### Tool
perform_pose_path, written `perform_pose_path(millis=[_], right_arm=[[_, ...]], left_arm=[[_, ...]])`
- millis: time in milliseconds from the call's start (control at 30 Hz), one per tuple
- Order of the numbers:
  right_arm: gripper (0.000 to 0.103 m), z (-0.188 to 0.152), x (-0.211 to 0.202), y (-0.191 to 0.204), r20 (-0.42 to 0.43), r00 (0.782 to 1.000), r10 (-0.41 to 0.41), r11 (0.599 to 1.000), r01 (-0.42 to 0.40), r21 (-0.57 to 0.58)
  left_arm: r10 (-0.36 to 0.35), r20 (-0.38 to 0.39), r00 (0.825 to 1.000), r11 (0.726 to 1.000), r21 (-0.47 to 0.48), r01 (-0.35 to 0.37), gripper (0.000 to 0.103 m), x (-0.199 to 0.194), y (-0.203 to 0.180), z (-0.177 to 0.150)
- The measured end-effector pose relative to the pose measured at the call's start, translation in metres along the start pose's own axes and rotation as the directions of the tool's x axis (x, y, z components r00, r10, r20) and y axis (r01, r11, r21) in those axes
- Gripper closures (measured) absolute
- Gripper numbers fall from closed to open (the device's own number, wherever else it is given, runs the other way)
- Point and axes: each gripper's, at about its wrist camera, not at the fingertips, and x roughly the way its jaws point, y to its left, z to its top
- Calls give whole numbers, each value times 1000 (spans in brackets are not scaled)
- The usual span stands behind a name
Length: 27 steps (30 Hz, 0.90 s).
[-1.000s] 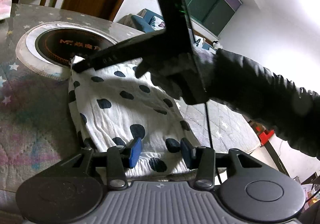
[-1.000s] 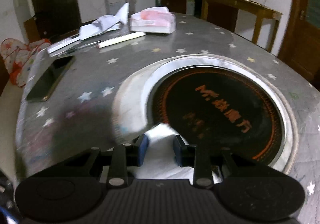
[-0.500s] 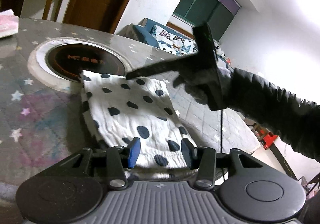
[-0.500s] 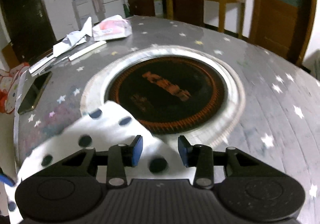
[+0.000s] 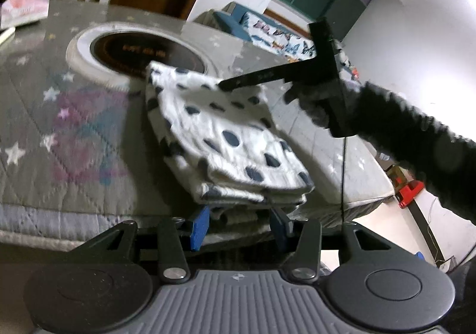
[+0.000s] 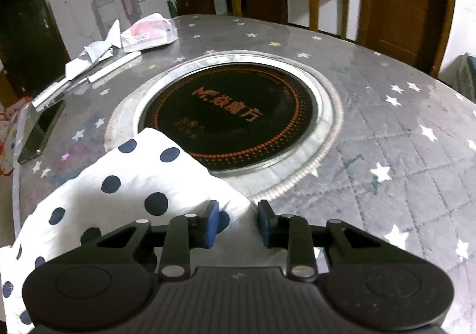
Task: Fold clothes
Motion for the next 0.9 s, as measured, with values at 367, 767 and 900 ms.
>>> perform_pose_path(millis=[367,767,900], right_arm=[[76,-38,-38,-17,-7,990,-141,987,142,76],[75,-110,-101,-31,-20,942,-335,910,329,253],[75,-135,-121,-26,-14,933,-361,881,346,324]], left_arm=[[34,31,999,999,-39,-33,61,25,15,17],[52,40,998,999,14,-53,62,79,20,77],[56,20,998,997,49,-57,61,96,17,94]])
